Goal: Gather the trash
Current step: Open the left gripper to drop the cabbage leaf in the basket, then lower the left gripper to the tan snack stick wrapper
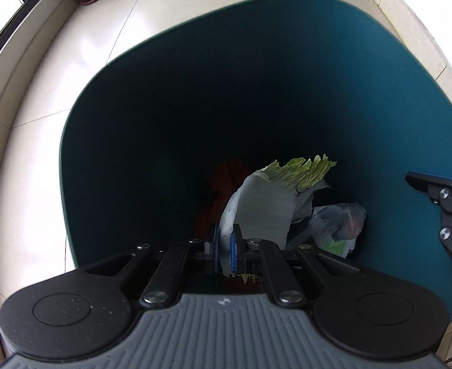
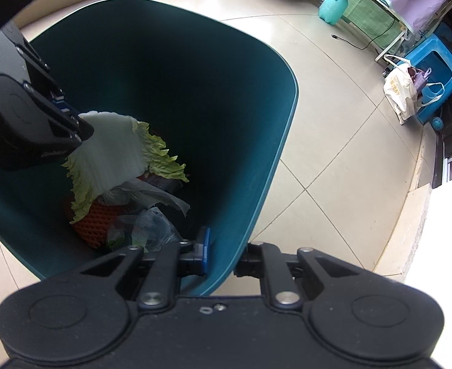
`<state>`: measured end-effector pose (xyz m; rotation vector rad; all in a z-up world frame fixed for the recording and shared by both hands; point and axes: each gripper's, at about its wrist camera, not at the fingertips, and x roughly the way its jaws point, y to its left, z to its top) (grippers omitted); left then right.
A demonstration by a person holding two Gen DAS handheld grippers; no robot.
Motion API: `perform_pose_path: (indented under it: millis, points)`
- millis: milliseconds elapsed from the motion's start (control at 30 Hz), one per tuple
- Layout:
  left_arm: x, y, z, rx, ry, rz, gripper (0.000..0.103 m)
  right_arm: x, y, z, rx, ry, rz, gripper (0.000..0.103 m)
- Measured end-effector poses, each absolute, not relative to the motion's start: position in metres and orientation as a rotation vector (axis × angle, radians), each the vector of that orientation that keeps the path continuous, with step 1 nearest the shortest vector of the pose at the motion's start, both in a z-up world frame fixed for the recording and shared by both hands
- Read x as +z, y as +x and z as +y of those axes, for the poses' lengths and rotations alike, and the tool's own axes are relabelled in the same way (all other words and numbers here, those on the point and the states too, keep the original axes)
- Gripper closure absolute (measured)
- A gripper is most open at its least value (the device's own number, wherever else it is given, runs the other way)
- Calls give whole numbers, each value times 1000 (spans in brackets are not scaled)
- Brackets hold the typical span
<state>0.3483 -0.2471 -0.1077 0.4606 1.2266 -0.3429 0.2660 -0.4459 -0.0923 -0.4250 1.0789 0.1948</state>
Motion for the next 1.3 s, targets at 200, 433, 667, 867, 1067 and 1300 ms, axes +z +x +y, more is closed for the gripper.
perform_pose_path:
  millis: [200,433,667,867,1067,1300]
  points:
    - [-104,350,-249,-372,464,1223,95,-92,266,-446,195,-424,1079,90]
    - [-87,342,-242,-419,405,1204,94,-93,266,-446,195,-426,1081,90]
    - [-56,323,-225,-470,359,1159,94,-93,267,-445,191,-429,1084,90]
    - [-29,301,-199,-489,328,1092,94,-94,268,-444,186,-431,1088,90]
    - [-13,284,-158,-448,285,1063,94,-95,268,-444,185,-432,1090,90]
    - [-5,264,-103,-375,270,1054,80,-96,269,-443,183,-434,1099,90]
